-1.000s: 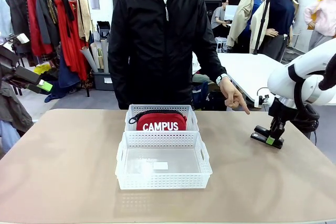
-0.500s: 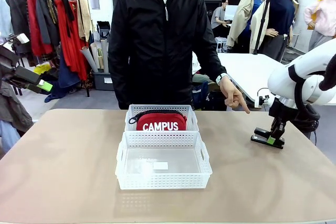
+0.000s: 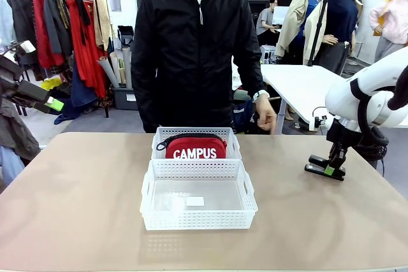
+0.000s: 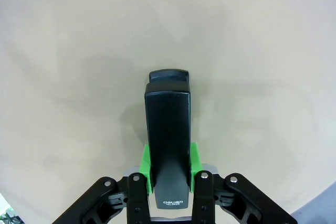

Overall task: Distribute items into two baskets.
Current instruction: Pick up the Stapler that the person points to.

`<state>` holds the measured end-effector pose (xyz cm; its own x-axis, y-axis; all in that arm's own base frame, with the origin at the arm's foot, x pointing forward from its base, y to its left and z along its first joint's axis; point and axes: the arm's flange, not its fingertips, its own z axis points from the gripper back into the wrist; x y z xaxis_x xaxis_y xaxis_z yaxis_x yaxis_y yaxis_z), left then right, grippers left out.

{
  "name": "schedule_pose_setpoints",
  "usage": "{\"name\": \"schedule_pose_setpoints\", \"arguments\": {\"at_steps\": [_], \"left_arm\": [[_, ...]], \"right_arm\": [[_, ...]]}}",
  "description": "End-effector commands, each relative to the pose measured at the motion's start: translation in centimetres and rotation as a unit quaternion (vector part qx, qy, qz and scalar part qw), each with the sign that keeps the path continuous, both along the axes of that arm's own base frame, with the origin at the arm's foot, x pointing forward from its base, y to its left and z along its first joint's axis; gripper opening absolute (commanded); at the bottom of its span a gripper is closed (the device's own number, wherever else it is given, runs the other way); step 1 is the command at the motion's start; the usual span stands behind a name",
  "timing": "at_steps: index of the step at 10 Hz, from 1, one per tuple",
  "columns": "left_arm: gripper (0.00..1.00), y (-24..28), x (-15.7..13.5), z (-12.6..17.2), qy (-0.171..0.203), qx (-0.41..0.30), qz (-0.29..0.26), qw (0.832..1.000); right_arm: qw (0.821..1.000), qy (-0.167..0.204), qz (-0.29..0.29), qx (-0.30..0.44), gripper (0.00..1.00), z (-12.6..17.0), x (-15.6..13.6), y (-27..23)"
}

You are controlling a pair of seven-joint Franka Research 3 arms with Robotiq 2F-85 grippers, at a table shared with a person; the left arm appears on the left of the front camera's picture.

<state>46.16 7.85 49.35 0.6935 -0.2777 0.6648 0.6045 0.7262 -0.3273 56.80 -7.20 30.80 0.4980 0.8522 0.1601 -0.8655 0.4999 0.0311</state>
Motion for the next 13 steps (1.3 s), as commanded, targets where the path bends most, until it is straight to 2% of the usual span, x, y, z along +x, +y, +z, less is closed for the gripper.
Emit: {"name": "schedule_pose_setpoints", "arguments": {"at_steps": [1,3,9,11,13], "left_arm": [[1.0,-0.1,0.0,0.0,0.0,-0.003,0.004,1.0],[1.0,-0.1,0.0,0.0,0.0,-0.003,0.004,1.0],[1.0,-0.1,0.0,0.0,0.0,-0.003,0.004,1.0],[1.0,-0.1,0.0,0.0,0.0,-0.003,0.004,1.0],[1.0,-0.1,0.0,0.0,0.0,-0.003,0.004,1.0]], "right_arm": [[1.0,0.0,-0.001,0.005,0.04,2.2,-0.6,0.1],[1.0,-0.009,-0.006,-0.001,0.04,6.2,-2.2,0.5],[0.995,-0.071,0.062,0.038,0.04,17.1,-9.3,2.6],[0.993,-0.076,0.077,0.04,0.04,18.3,-10.9,4.0],[0.99,-0.1,0.088,0.034,0.04,19.8,-12.6,5.4]]}}
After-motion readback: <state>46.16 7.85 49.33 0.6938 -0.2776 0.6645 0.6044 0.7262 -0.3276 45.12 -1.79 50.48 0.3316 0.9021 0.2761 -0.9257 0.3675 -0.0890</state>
